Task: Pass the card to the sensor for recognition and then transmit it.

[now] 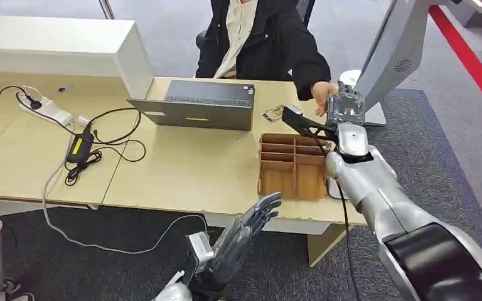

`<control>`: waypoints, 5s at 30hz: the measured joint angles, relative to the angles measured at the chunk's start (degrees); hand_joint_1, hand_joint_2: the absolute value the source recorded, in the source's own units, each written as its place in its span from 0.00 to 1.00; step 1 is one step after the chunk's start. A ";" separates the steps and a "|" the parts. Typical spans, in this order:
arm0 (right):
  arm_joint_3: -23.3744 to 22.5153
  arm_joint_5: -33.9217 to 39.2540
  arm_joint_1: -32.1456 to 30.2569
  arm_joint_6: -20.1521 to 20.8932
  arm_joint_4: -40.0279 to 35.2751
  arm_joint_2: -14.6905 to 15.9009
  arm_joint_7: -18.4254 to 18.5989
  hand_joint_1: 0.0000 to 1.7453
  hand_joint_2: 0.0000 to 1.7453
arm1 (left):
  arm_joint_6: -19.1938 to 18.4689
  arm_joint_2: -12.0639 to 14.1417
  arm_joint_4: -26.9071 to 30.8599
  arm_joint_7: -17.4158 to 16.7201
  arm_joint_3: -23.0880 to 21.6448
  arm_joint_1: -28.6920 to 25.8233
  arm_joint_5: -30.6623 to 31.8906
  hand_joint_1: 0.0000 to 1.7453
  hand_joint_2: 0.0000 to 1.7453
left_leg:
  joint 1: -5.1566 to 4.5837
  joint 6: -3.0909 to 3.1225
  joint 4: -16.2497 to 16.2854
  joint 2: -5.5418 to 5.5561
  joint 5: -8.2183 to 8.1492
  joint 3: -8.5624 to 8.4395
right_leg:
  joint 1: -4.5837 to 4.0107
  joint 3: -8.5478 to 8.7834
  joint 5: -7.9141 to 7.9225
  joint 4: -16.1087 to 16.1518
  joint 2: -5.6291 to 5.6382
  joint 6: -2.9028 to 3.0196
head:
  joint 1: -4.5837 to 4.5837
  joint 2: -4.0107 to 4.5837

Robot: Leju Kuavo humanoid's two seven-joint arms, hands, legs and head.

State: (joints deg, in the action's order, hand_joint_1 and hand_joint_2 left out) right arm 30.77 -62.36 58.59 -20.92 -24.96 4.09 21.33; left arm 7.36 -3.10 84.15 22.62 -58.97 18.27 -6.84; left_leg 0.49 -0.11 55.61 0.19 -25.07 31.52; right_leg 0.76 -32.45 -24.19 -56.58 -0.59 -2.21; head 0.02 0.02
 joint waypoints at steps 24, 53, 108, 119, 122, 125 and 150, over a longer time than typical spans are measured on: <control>0.57 13.62 -0.06 -16.57 -0.75 -1.77 -12.22 0.00 1.00 | 2.62 0.13 0.02 -0.85 -0.20 -0.88 1.27 0.00 0.00 | 0.01 0.00 0.00 -0.01 0.02 -0.03 | -0.01 0.00 0.04 -0.01 0.01 0.01 | -0.02 0.00; -1.25 16.53 -30.60 -18.38 -36.91 2.75 -11.11 0.00 1.00 | 5.51 2.38 3.78 -4.02 1.22 -2.68 4.35 0.00 0.00 | 0.02 -0.01 -0.01 -0.03 0.01 -0.07 | -0.02 0.03 0.04 0.01 0.02 0.01 | -0.02 0.00; -5.07 2.71 -20.95 -18.71 -16.68 1.55 -8.33 0.00 1.00 | 8.79 3.96 6.38 -3.26 0.70 -2.66 3.17 0.00 0.00 | 0.02 -0.01 -0.01 -0.02 0.02 -0.05 | -0.02 0.04 0.05 0.01 0.02 0.01 | 0.00 0.00; -8.02 3.47 -21.02 -18.73 -16.61 1.49 -8.83 0.00 1.00 | 8.41 4.44 6.77 -3.91 0.72 -3.89 4.52 0.00 0.00 | 0.02 -0.01 0.00 -0.02 0.02 -0.06 | -0.02 0.03 0.05 0.01 0.02 0.01 | -0.02 0.00; -8.24 3.26 -20.98 -18.73 -16.35 1.44 -9.27 0.00 1.00 | 8.59 4.44 6.84 -3.93 0.72 -4.13 4.92 0.00 0.00 | 0.02 -0.01 -0.01 -0.02 0.02 -0.05 | -0.02 0.04 0.06 0.01 0.02 0.01 | -0.02 0.00; -8.72 3.04 -20.91 -18.73 -16.26 1.29 -9.75 0.00 1.00 | 8.81 4.44 6.86 -3.93 0.72 -4.31 5.33 0.00 0.00 | 0.02 -0.01 -0.01 -0.02 0.02 -0.05 | -0.02 0.04 0.06 0.00 0.02 0.01 | 0.00 0.00; -9.68 5.14 -18.90 -18.56 -12.33 0.26 -10.75 0.00 1.00 | 9.40 4.39 6.93 -4.09 0.79 -4.55 5.97 0.00 0.00 | 0.02 -0.01 -0.01 -0.02 0.04 -0.05 | -0.02 0.04 0.06 0.00 0.02 0.01 | -0.02 0.00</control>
State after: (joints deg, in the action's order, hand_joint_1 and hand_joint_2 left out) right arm 21.09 -57.22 39.69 -39.47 -37.29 4.35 10.58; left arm 16.76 1.29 91.08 18.53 -58.18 13.72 -0.87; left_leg 0.51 -0.13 55.60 0.17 -25.03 31.46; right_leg 0.74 -32.41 -24.13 -56.58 -0.57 -2.19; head 0.00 0.02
